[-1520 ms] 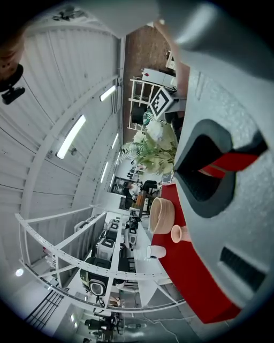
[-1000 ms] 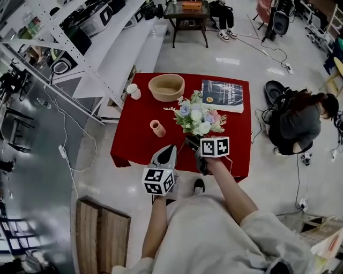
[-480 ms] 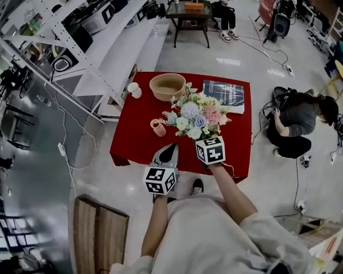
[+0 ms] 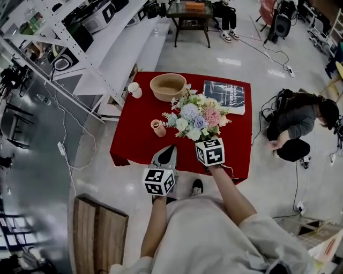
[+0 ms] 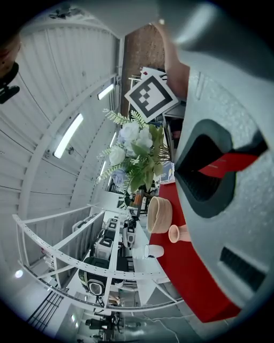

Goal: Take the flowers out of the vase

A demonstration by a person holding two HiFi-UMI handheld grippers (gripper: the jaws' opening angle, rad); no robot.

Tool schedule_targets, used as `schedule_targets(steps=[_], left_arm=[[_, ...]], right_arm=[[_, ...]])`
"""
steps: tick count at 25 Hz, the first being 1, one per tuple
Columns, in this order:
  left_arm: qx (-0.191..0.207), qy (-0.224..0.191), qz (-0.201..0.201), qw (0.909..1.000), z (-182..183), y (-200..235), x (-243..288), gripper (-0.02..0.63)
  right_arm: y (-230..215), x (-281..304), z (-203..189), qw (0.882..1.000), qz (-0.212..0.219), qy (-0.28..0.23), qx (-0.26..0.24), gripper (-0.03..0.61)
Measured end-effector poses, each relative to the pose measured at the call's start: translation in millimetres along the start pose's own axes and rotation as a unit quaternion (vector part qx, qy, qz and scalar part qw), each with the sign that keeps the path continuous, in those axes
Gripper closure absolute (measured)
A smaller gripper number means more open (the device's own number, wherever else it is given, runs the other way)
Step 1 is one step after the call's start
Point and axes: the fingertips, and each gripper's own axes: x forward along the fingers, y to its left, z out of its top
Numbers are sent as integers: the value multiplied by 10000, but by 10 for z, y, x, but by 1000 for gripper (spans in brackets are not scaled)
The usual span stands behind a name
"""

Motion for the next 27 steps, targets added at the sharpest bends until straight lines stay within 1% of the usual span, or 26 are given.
schedule_targets(steps=[7,13,16,21,27], left_arm=[[-19,33,-34,10000,6,61,71,604],[-11,82,-120,9999,-34,-12,144,604],[16,101,-142,9998,-41,-32,159,604],[14,108,-81,9999,-43,12,138,604],[43,115,-32,9999,-45,65,95,604]], right_arm=[[-1,17,8,10000,2,10,-50,535],[-53,-13,-7,10000,-18,-2,-96,535],[-73,-21,5,10000,2,-55,-7,535],[-81,-22,42,9999,24,-126,68,535],[5,-12,81,9998,89,-191,-30,535]])
